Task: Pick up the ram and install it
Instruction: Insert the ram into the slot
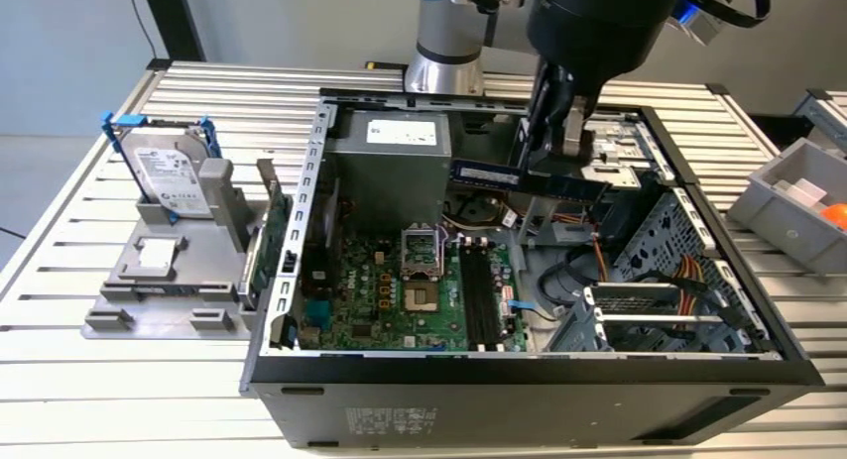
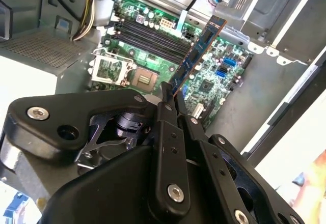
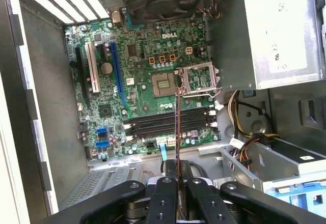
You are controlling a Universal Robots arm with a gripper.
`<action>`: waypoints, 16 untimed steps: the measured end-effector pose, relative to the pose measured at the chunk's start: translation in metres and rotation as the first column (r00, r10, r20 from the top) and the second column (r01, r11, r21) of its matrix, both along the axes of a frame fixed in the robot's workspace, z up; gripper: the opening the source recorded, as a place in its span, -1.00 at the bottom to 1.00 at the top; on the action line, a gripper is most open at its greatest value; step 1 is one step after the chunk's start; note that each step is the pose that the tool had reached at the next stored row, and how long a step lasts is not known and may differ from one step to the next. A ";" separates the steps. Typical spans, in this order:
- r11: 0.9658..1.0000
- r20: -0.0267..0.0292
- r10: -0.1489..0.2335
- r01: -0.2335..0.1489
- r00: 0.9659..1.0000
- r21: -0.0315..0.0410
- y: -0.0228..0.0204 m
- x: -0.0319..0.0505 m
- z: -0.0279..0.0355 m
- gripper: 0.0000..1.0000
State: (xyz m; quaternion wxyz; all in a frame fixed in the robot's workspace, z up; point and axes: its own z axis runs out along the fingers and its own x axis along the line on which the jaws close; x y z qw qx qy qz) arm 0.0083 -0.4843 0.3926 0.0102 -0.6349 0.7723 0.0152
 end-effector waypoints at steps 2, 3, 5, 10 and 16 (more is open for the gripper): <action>1.000 0.000 -0.012 0.012 1.000 0.000 0.0000 0.0000 0.0000 -1.00; 1.000 0.000 -0.016 0.016 1.000 0.000 0.0000 0.0000 0.0000 -1.00; 1.000 0.000 -0.016 0.016 1.000 0.000 0.0000 0.0000 0.0000 -1.00; 1.000 0.000 -0.018 0.018 1.000 0.000 0.0000 0.0000 0.0000 -1.00; 0.998 0.000 -0.057 0.057 0.998 0.000 0.0000 0.0000 0.0000 -1.00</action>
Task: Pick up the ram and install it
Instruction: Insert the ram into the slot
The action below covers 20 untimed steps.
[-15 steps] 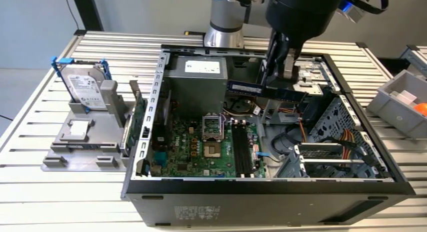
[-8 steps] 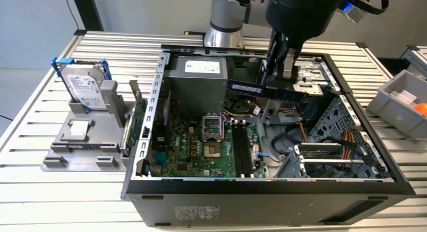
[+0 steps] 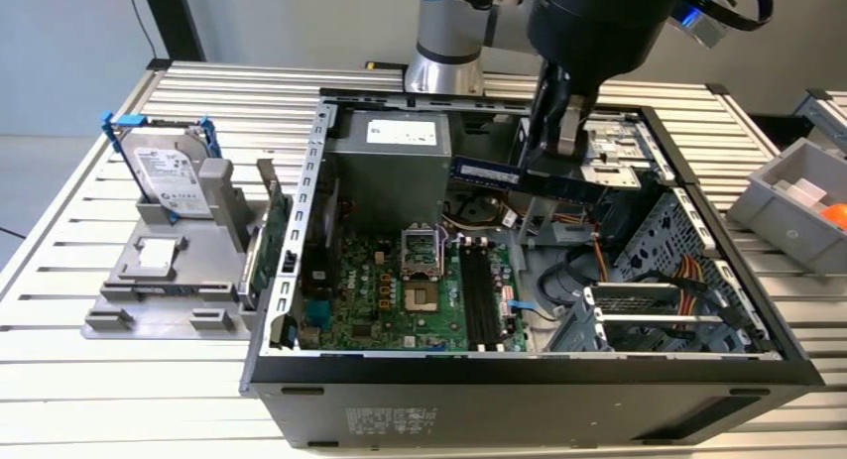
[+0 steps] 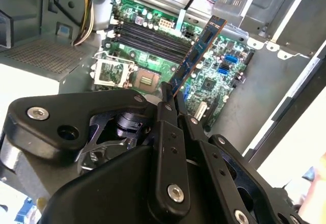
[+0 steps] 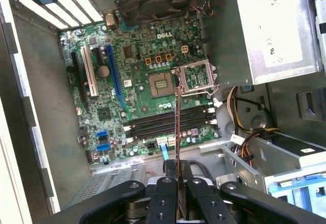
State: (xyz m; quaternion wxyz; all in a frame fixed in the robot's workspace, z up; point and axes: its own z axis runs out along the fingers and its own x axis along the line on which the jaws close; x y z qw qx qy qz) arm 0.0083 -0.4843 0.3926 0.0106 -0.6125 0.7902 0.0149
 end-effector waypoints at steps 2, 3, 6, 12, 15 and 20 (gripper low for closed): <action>1.000 0.000 -0.021 0.021 1.000 0.000 0.0000 0.0000 0.0000 -1.00; 0.999 0.000 -0.032 0.032 0.999 0.000 0.0000 0.0000 0.0000 -1.00; 0.998 0.000 -0.064 0.064 0.998 0.000 0.0000 0.0000 0.0000 -1.00; 0.992 0.000 -0.125 0.125 0.992 0.000 0.0000 0.0000 0.0000 -1.00; 0.988 0.000 -0.156 0.156 0.988 0.000 0.0000 0.0000 0.0000 -1.00; 0.977 0.000 -0.211 0.211 0.977 0.000 0.0000 0.0000 0.0000 -1.00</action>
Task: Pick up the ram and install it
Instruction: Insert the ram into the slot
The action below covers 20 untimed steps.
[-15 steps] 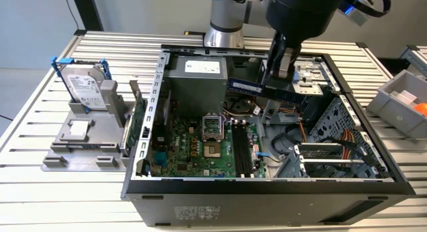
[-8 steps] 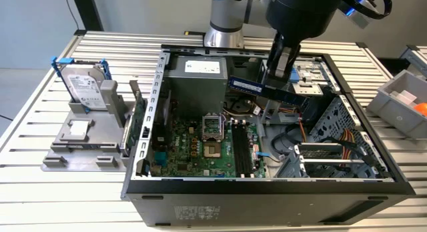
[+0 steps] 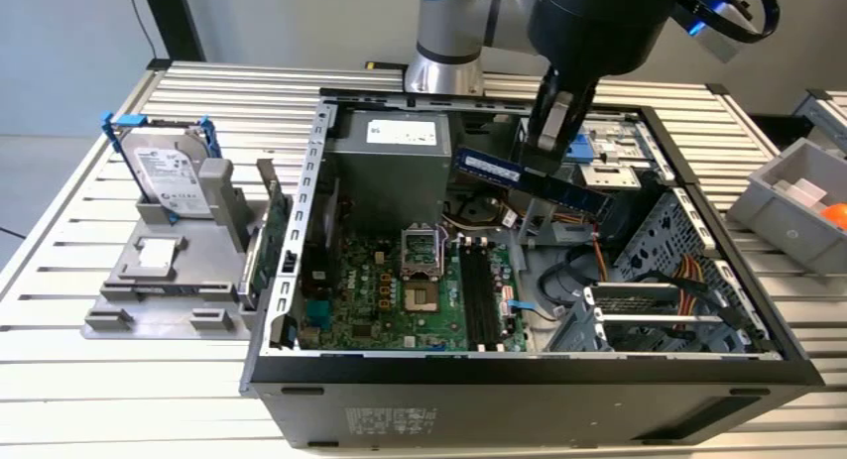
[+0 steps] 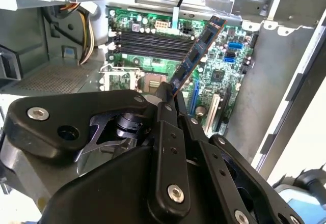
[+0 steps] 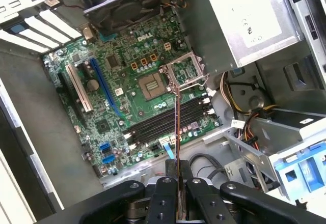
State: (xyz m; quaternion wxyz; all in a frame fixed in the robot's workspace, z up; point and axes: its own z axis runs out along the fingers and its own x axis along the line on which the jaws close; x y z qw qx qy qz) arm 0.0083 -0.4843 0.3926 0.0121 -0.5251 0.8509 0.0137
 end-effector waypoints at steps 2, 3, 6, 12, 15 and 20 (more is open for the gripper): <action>1.000 0.000 -0.018 0.018 1.000 0.000 0.0000 0.0000 0.0000 -1.00; 1.000 0.000 -0.027 0.027 1.000 0.000 0.0000 0.0000 0.0000 -1.00; 0.998 0.000 -0.055 0.055 0.998 0.000 0.0000 0.0000 0.0000 -1.00; 0.993 0.000 -0.121 0.121 0.993 0.000 0.0000 0.0000 0.0000 -1.00; 0.988 0.000 -0.155 0.155 0.988 0.000 0.0000 0.0000 0.0000 -1.00; 0.976 0.000 -0.217 0.217 0.976 0.000 0.0000 0.0000 0.0000 -1.00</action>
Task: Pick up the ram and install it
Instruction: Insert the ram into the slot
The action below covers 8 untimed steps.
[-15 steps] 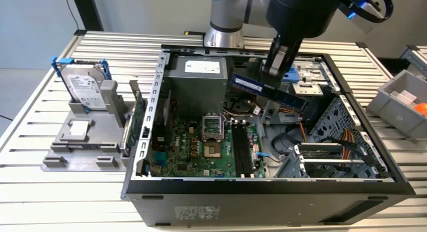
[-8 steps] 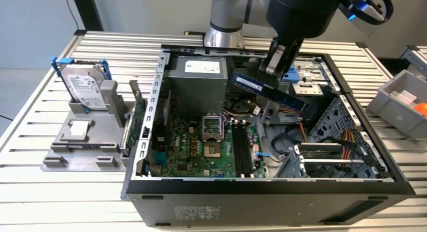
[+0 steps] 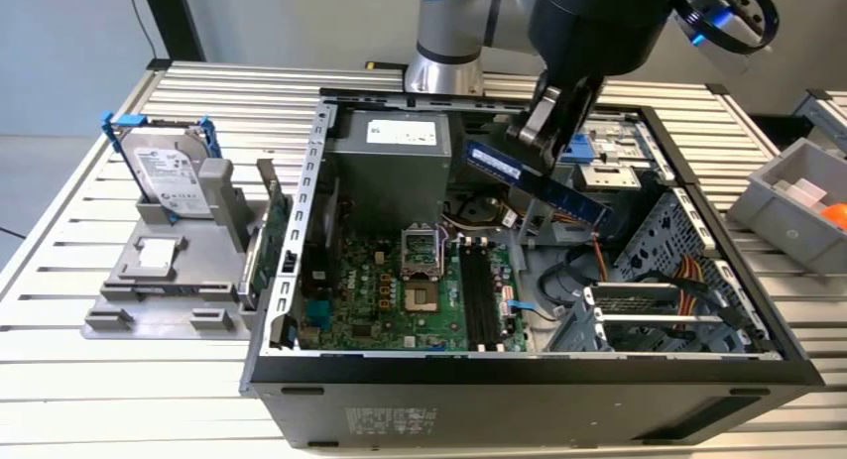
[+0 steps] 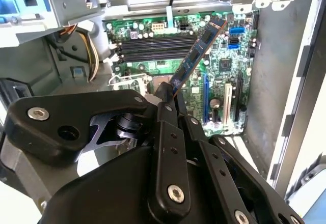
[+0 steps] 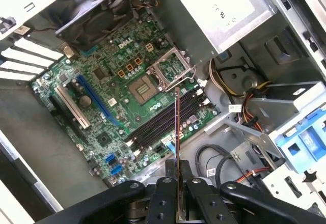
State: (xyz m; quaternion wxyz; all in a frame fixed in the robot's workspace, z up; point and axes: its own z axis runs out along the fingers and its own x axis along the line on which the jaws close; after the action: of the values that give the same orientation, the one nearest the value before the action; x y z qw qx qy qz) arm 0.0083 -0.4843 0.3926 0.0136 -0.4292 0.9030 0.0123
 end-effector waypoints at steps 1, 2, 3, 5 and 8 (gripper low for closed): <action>1.000 0.000 -0.013 0.013 1.000 0.000 0.0000 0.0000 0.0000 -1.00; 1.000 0.000 -0.026 0.026 1.000 0.000 0.0000 0.0000 0.0000 -1.00; 0.999 0.000 -0.039 0.039 0.999 0.000 0.0000 0.0000 0.0000 -1.00; 0.998 0.000 -0.065 0.065 0.998 0.000 0.0000 0.0000 0.0000 -1.00; 0.994 0.000 -0.105 0.105 0.994 0.000 0.0000 0.0000 0.0000 -1.00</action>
State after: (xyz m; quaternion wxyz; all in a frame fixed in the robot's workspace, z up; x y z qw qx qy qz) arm 0.0083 -0.4843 0.3926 0.0142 -0.3809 0.9244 0.0116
